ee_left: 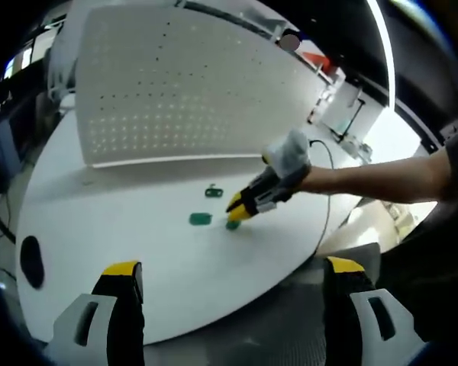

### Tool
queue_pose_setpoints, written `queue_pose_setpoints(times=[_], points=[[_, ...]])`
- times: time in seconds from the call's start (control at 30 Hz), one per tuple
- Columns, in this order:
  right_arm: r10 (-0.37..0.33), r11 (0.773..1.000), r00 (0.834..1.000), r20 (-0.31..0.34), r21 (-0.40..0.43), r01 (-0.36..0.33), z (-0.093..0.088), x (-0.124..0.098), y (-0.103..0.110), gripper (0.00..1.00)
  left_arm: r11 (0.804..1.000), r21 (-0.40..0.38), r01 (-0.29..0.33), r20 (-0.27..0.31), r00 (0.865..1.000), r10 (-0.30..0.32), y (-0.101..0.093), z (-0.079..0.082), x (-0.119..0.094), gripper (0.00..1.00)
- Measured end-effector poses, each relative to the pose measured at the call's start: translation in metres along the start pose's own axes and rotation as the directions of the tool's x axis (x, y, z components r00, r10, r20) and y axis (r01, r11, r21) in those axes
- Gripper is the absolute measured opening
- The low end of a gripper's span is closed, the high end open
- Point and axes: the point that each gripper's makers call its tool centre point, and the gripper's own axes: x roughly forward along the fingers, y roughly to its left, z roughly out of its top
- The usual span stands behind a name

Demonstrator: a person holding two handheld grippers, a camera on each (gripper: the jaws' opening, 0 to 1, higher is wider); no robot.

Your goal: Insert the hook assembly into the mounting plate slot until the hook locks in place.

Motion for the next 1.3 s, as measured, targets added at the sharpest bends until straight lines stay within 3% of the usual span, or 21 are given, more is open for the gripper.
queue_pose_setpoints(times=[0.3,0.47,1.3], points=[[-0.002,1.0,1.0,-0.006,0.008,0.002,-0.003,0.0,0.005,0.01,1.0,0.003,0.005,-0.004,1.0,-0.005,-0.001,-0.001,0.001,1.0],[-0.002,0.998,1.0,-0.005,0.06,0.002,-0.003,-0.001,0.008,0.0,1.0,0.007,0.008,-0.006,1.0,-0.008,-0.002,-0.001,0.001,1.0],[-0.079,0.992,0.997,0.015,0.097,0.077,0.0,-0.011,-0.001,0.0,0.999,0.032,0.014,0.023,1.0,-0.015,-0.009,0.007,-0.005,1.0]])
